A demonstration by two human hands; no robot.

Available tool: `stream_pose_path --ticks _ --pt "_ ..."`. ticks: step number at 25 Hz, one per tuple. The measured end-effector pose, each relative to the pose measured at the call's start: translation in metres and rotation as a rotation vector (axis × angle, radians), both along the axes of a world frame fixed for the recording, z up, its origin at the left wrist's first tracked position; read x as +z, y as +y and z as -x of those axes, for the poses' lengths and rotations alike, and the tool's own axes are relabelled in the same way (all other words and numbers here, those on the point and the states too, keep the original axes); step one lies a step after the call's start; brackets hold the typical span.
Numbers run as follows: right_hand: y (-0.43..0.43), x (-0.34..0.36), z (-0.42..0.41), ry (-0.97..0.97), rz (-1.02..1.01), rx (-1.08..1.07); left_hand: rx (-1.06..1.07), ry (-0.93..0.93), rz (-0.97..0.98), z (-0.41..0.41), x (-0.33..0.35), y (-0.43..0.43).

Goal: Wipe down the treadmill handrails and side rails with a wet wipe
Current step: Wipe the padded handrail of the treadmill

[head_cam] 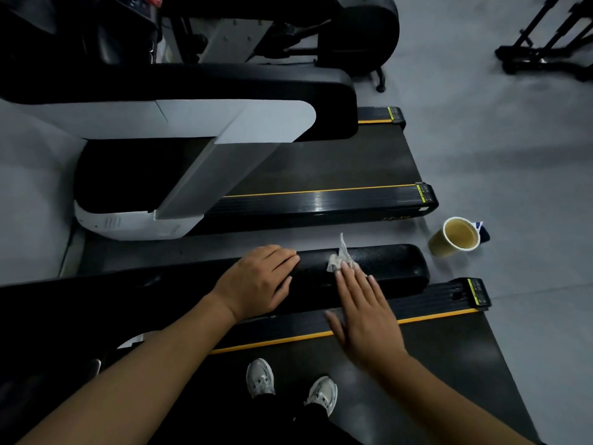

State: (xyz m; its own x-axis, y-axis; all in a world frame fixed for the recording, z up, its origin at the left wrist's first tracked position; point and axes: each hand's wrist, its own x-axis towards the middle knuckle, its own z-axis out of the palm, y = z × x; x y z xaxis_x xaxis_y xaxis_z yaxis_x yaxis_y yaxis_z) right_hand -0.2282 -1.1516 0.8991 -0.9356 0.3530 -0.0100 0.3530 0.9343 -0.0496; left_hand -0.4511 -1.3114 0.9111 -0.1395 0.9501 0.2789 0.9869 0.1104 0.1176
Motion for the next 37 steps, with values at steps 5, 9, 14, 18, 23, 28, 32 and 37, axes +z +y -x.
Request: stream_pose_path --ticks 5,9,14,18,23,28,32,37 --pt "-0.018 0.003 0.04 0.021 0.057 0.147 0.006 0.001 0.01 0.001 -0.001 0.0" --pt "0.02 0.007 0.024 0.046 0.046 -0.028 0.004 -0.013 0.002 0.002 -0.001 0.0" --pt "-0.017 0.005 0.065 0.02 0.155 0.119 0.014 -0.024 -0.011 0.001 0.002 -0.001" --pt "0.031 0.018 0.045 0.022 0.089 0.028 0.025 -0.022 -0.021 0.001 0.0 -0.001" --pt "0.002 0.029 0.086 0.026 0.226 0.113 0.024 -0.039 -0.03 0.002 0.001 -0.002" --pt "0.049 0.037 0.08 0.039 0.282 0.038 0.049 -0.065 -0.039 0.001 -0.001 0.0" --pt "0.005 0.038 0.101 0.097 0.322 0.185 0.056 -0.093 -0.077 0.003 -0.001 -0.001" --pt "0.019 0.037 0.063 0.208 0.2 0.201 0.018 -0.141 -0.083 0.011 -0.002 -0.016"
